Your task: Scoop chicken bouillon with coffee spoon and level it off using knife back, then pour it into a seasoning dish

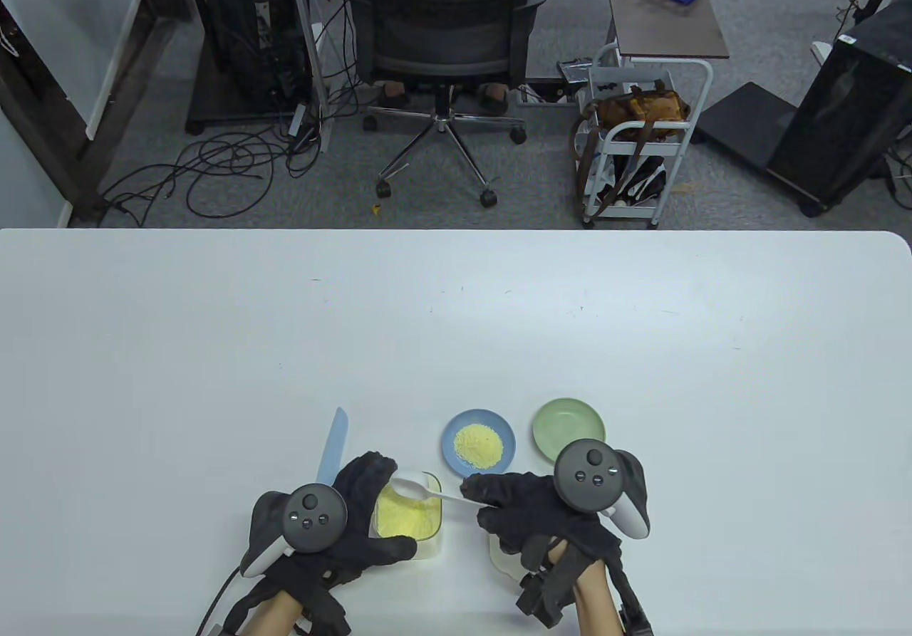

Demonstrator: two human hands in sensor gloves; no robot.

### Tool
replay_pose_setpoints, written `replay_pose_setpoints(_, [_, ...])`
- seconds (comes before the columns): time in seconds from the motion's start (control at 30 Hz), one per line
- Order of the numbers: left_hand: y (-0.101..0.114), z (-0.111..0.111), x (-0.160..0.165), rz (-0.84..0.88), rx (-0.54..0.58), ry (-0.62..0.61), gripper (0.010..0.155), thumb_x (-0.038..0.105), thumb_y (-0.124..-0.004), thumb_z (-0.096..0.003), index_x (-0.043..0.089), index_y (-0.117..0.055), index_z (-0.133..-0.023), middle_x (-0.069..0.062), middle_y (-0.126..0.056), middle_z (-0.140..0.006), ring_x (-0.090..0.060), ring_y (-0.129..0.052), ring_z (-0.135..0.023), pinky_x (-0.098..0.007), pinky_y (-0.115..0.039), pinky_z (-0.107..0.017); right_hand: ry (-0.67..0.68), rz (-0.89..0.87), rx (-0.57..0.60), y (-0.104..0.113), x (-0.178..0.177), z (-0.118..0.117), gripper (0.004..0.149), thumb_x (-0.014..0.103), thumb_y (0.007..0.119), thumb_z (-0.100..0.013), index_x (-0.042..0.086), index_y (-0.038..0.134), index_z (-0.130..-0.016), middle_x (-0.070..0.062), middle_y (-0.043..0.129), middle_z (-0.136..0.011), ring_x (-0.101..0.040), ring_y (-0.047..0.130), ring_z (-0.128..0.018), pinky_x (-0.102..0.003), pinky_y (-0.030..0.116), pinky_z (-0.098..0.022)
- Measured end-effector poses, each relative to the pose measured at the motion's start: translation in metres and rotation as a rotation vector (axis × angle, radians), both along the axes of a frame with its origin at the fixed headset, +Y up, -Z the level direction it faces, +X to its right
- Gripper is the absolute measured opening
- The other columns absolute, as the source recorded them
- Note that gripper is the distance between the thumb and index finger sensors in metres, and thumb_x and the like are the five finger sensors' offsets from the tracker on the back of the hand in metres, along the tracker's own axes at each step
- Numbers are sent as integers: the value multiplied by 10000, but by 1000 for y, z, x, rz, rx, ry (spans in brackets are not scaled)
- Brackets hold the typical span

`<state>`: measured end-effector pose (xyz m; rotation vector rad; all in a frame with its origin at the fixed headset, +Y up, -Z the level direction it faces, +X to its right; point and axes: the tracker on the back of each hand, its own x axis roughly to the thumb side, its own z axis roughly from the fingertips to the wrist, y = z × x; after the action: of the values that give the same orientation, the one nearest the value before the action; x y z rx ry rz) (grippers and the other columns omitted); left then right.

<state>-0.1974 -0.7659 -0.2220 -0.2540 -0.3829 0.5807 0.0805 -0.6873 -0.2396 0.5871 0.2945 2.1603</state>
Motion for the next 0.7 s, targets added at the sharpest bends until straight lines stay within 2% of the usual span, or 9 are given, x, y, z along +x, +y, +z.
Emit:
replay_pose_setpoints(0.1, [0,0,0,8,-15,-4,1085,771,-756,-305,300,-187,-1098,-175,-286,-1203,-450,-343,-1133,-637,-408,-763,-16,179,83,3,-20,-4,414,106,881,-359,54,834,-768,-294,833,-613,-205,908,-228,-534,745,-388])
replay_pose_setpoints(0.2, [0,-1,0,9,-21,-6,1083,766,-758,-309,298,-183,-1097,-179,-287,-1201,-450,-344,-1133,-636,-409,-763,-10,254,202,7,-35,-6,402,78,889,-342,72,861,-743,-292,827,-633,-226,897,-228,-549,729,-402])
replay_pose_setpoints(0.27, [0,-1,0,8,-21,-6,1085,765,-761,-306,297,-183,-1097,-177,-289,-1201,-449,-345,-1133,-635,-409,-763,2,346,224,12,-41,-8,397,76,893,-334,83,872,-730,-281,834,-636,-227,896,-222,-547,733,-397])
replay_pose_setpoints(0.37, [1,-1,0,10,-26,-4,1083,761,-763,-308,298,-183,-1096,-176,-291,-1201,-448,-347,-1133,-633,-408,-764,58,500,128,17,-54,-9,399,82,886,-339,70,862,-737,-277,840,-633,-192,890,-169,-515,768,-348])
replay_pose_setpoints(0.47, [1,-1,0,2,-26,-5,1083,762,-764,-308,299,-184,-1097,-178,-293,-1201,-449,-347,-1133,-635,-408,-763,107,542,28,20,-66,-14,408,75,881,-337,9,853,-738,-307,858,-599,-165,885,-98,-497,798,-286])
replay_pose_setpoints(0.6, [1,-1,-1,-4,-23,-5,1081,761,-762,-312,296,-183,-1097,-180,-295,-1200,-450,-349,-1131,-634,-409,-763,169,487,-97,17,-71,-20,405,143,847,-363,-76,843,-704,-320,918,-453,-60,884,18,-418,858,-154])
replay_pose_setpoints(0.7, [1,-2,-1,-3,-26,-5,1083,763,-761,-310,298,-179,-1096,-180,-294,-1200,-452,-349,-1130,-634,-409,-763,157,443,-170,9,-70,-24,393,170,806,-384,-114,835,-654,-284,942,-335,0,878,83,-358,868,-67])
